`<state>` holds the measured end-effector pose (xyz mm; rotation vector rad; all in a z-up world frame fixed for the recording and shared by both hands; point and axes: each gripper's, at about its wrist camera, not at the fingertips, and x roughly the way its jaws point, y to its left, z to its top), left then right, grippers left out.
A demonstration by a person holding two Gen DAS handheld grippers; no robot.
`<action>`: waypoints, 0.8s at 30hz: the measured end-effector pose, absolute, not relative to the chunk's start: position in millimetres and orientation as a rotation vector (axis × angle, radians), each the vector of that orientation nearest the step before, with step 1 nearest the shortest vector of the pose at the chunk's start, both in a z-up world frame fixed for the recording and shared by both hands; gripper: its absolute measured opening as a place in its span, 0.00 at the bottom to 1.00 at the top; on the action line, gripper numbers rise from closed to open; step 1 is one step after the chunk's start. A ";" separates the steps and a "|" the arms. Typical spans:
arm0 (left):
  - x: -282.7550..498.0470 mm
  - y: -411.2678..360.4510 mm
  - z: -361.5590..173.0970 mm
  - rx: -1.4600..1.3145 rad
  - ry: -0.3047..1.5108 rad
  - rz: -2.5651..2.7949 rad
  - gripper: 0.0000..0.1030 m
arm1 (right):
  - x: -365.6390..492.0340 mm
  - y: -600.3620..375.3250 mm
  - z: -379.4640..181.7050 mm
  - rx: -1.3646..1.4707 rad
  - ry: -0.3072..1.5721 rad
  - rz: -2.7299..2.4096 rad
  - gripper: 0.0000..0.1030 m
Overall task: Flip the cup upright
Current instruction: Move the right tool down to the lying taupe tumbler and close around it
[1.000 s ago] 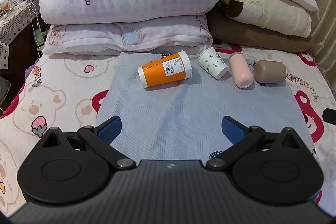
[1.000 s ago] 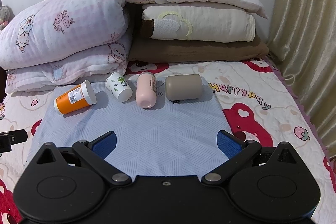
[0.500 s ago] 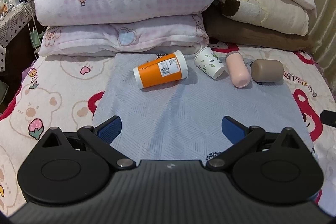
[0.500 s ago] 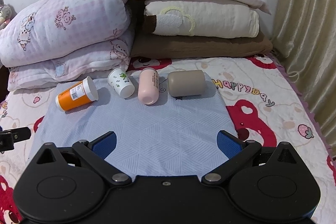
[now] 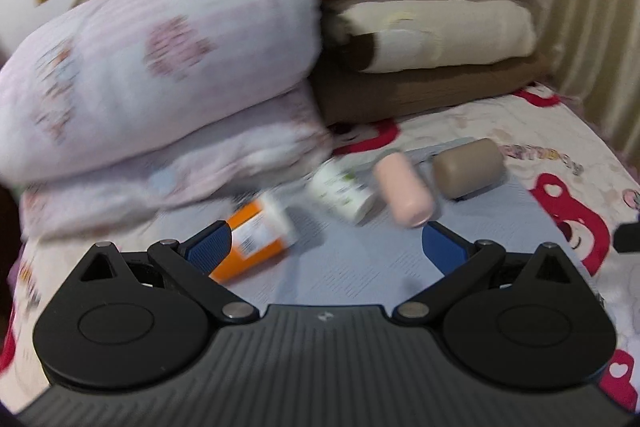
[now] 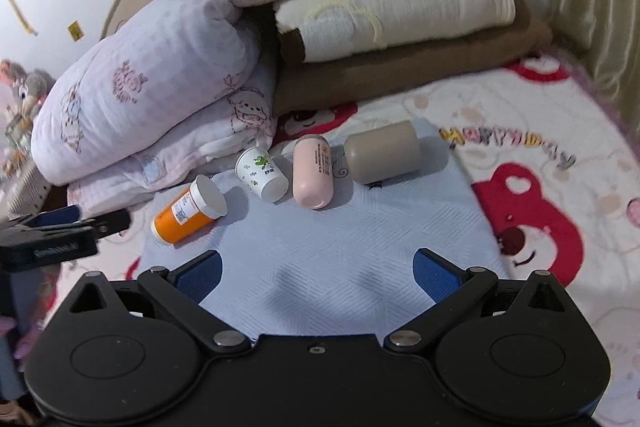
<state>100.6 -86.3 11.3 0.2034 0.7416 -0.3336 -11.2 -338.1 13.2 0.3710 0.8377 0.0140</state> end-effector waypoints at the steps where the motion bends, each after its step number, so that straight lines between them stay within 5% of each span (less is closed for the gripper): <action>1: 108.4 -97.2 9.7 0.225 0.739 -0.363 1.00 | -4.9 -343.9 11.4 0.389 0.845 0.012 1.00; 14: 170.7 -199.7 -47.5 0.386 0.694 -0.618 0.97 | 86.5 -428.0 -40.2 0.668 0.851 -0.108 0.98; 24: 197.0 -250.5 -96.3 0.488 0.653 -0.804 0.95 | 137.7 -449.7 -128.2 1.192 1.006 -0.019 0.88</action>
